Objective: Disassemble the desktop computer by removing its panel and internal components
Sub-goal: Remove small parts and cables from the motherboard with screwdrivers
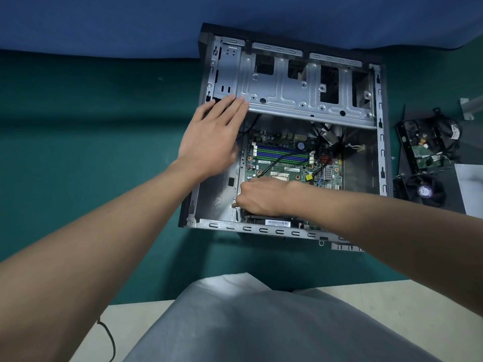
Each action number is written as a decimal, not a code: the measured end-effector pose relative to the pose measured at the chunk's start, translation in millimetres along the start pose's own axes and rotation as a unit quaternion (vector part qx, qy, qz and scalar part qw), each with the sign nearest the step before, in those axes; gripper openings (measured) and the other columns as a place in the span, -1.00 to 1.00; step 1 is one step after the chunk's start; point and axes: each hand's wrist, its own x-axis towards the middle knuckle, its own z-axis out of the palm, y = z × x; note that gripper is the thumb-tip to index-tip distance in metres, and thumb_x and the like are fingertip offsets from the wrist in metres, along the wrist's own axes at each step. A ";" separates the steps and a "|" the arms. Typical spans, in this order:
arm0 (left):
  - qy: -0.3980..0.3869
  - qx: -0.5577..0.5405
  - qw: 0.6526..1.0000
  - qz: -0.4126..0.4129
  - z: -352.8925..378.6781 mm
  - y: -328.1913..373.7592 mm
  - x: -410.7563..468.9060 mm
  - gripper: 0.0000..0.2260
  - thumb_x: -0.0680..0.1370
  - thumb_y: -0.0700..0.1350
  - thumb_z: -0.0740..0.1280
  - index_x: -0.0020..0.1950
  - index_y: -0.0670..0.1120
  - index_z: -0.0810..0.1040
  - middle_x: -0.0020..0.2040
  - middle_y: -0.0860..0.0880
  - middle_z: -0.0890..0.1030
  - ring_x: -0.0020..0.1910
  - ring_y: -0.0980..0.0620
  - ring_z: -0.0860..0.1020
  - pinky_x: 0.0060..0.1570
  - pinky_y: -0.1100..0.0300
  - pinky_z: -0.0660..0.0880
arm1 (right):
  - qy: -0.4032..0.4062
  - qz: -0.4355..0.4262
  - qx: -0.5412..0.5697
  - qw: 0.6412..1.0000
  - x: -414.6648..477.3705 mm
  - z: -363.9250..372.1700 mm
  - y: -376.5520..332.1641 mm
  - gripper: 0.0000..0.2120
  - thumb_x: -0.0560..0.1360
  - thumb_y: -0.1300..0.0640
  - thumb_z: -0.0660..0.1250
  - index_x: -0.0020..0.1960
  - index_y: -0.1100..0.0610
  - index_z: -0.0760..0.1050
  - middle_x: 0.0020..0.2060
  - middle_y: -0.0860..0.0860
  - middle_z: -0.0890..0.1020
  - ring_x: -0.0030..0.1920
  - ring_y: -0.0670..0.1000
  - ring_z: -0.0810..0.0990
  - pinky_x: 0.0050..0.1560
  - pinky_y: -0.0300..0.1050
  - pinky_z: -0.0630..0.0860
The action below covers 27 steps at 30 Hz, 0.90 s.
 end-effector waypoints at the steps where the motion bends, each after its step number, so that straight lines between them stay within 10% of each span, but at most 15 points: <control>1: 0.000 0.000 1.000 0.000 0.1 0.1 0.1 -0.33 0.50 -0.10 0.27 0.57 -0.15 0.10 0.56 -0.05 0.19 0.55 0.00 0.08 0.47 0.05 -0.01 | 0.001 -0.002 0.005 1.000 0.2 -0.3 0.6 -0.62 0.58 0.20 0.06 -0.41 0.17 0.14 -0.45 0.08 0.26 -0.42 0.03 0.24 -0.33 -0.08 0.26; 17: 0.001 -0.003 1.000 0.001 1.8 -1.7 1.2 -0.34 0.50 -0.09 0.27 0.56 -0.14 0.11 0.55 -0.05 0.20 0.55 0.00 0.08 0.46 0.05 -0.01 | -0.065 0.039 -0.002 0.997 15.8 2.0 -5.3 -0.69 0.63 0.24 -0.01 0.05 0.28 0.51 -0.10 0.12 0.49 -0.16 0.05 0.48 -0.25 -0.14 0.37; 27: 0.001 -0.006 1.000 0.002 1.1 -1.5 0.8 -0.35 0.51 -0.10 0.26 0.56 -0.14 0.11 0.55 -0.05 0.20 0.55 0.01 0.08 0.46 0.05 0.00 | -0.107 -0.083 -0.153 0.979 15.8 -3.4 -1.2 -0.75 0.57 0.29 0.18 -0.29 0.19 0.34 -0.43 0.02 0.35 -0.31 0.08 0.46 -0.22 -0.04 0.55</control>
